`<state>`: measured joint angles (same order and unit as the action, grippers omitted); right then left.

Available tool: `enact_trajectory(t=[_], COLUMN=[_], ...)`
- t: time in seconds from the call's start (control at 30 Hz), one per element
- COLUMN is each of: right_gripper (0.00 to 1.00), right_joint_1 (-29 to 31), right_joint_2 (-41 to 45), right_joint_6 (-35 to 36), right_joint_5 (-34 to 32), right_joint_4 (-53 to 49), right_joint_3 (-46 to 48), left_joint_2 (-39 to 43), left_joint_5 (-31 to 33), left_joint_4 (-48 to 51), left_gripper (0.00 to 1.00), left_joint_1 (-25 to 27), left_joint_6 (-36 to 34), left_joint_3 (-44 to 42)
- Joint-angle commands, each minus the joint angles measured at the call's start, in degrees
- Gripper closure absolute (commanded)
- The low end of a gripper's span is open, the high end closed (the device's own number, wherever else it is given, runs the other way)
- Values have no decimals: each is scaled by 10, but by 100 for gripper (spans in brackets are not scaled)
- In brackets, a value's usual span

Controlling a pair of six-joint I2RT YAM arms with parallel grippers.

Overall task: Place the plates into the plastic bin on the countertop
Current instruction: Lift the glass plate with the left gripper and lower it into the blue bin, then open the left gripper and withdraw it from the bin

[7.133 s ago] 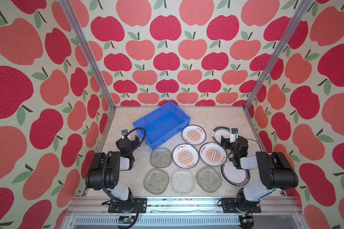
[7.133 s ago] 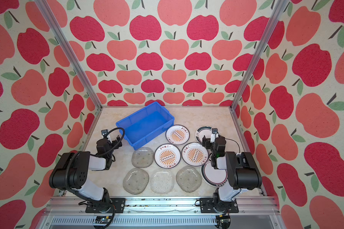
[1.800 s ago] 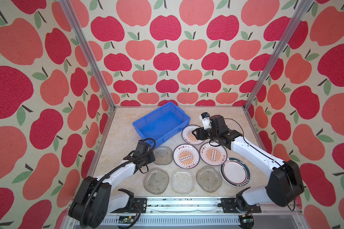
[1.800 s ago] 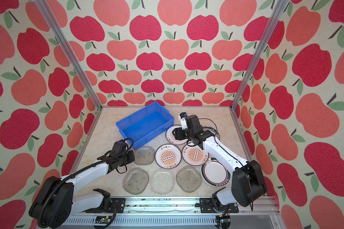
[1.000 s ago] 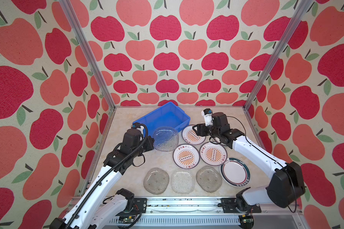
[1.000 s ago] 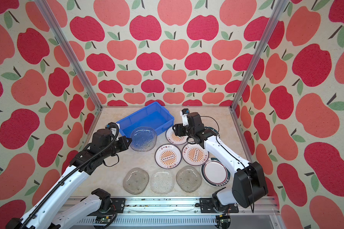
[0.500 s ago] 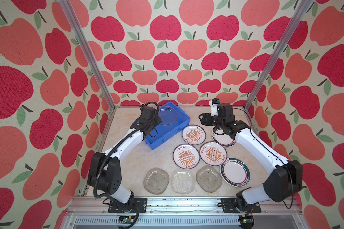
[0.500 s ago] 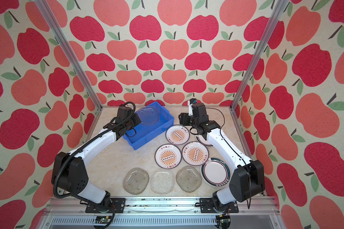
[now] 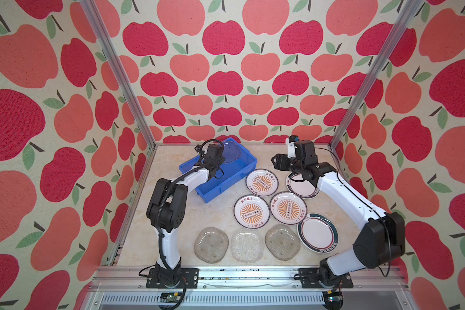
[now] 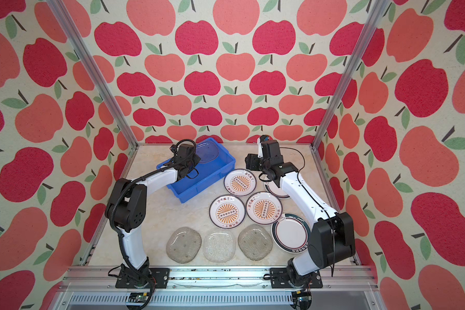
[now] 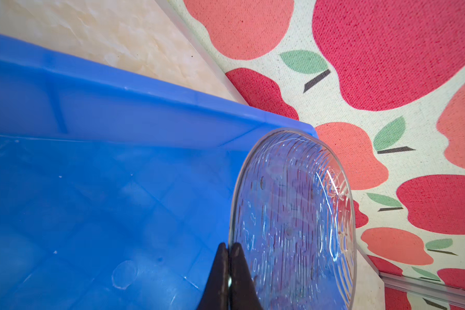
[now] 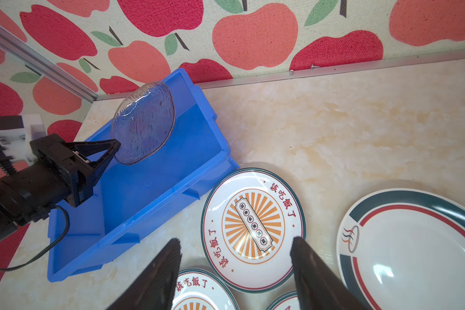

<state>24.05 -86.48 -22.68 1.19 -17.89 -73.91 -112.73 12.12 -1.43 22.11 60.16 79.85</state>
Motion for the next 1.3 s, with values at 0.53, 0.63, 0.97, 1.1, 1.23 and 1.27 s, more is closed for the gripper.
enact_trajectory(t=[0.53, 0.63, 0.97, 1.1, 1.23, 1.27], right_gripper=[31, 31, 30, 29, 29, 28], right_joint_1=[-45, -45, -46, -45, -46, -45], right_joint_2=[14, 14, 7, 4, 3, 2], right_joint_6=[-29, -31, -33, -34, -34, -34], right_joint_5=[48, 49, 57, 60, 62, 63], right_joint_4=[18, 21, 22, 20, 15, 14], right_joint_3=[37, 38, 34, 32, 26, 24], left_joint_2=[-94, -105, -131, -135, -137, -137], left_joint_5=[57, 61, 38, 25, 8, 4], left_joint_4=[0, 8, -7, -15, -21, -21], left_gripper=[100, 100, 100, 100, 100, 100], left_joint_1=[18, 20, 18, 14, 9, 7], left_joint_6=[80, 87, 79, 74, 68, 69], left_joint_3=[51, 55, 64, 64, 65, 64])
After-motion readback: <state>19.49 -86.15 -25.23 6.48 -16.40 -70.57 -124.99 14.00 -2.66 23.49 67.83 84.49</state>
